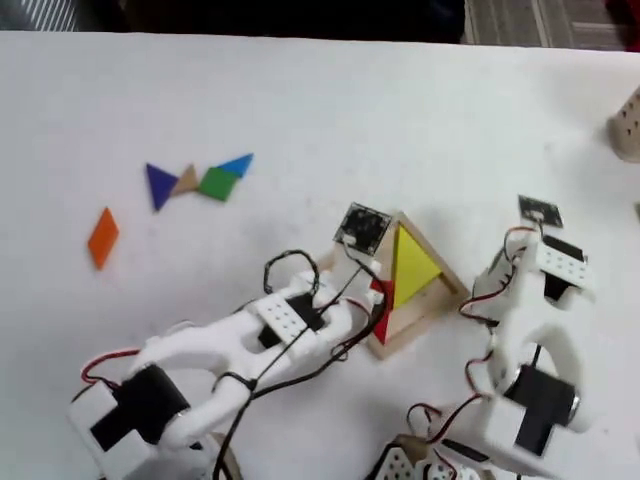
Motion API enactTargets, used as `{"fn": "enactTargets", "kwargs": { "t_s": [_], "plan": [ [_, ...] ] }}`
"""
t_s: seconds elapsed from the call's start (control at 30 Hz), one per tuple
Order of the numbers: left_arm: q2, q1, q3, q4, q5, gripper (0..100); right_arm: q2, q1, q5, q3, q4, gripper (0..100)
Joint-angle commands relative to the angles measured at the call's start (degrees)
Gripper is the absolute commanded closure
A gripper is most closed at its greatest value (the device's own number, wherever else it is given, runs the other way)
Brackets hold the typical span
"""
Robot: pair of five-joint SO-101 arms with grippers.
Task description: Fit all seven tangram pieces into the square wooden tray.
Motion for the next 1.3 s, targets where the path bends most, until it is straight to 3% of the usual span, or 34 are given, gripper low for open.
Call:
{"fn": "enactTargets", "kwargs": {
  "t_s": [0.0, 0.13, 0.2, 0.3, 0.4, 0.57, 0.77, 1.1, 1.27],
  "plan": [
    [-2.68, -0.84, 0.18, -0.88, 0.00, 98, -11.38, -4.09, 1.32, -2.29, 5.67, 97.9],
    [-2.68, -2.42, 0.18, -1.14, 0.09, 98, -21.67, -10.68, 0.88, -5.45, 13.23, 96.5],
    [-2.68, -3.38, 0.18, -1.14, 0.18, 98, -23.25, -14.90, -3.43, -6.07, 15.16, 93.0],
    [-2.68, -3.91, 0.18, -0.88, 1.32, 98, -21.49, -18.95, -12.48, -5.45, 10.77, 90.4],
    [-2.68, -3.91, 0.18, -0.88, 1.49, 98, -15.87, -20.88, -15.65, -4.48, 4.79, 94.1],
    [-2.68, -3.91, 0.18, -0.88, 1.41, 98, -4.26, -27.65, -15.65, -2.20, -1.63, 97.8],
    [-2.95, -4.26, 0.18, -0.88, 1.32, 98, 3.82, -28.53, -15.47, -4.48, -6.20, 97.8],
    [-3.30, -15.87, -2.64, -0.88, 1.93, 98, 12.53, -33.63, -15.82, -12.75, -7.25, 97.6],
    [-3.30, -16.40, -2.73, -0.97, 3.69, 98, 16.75, -34.15, -15.47, -15.82, -7.16, 97.8]
  ]
}}
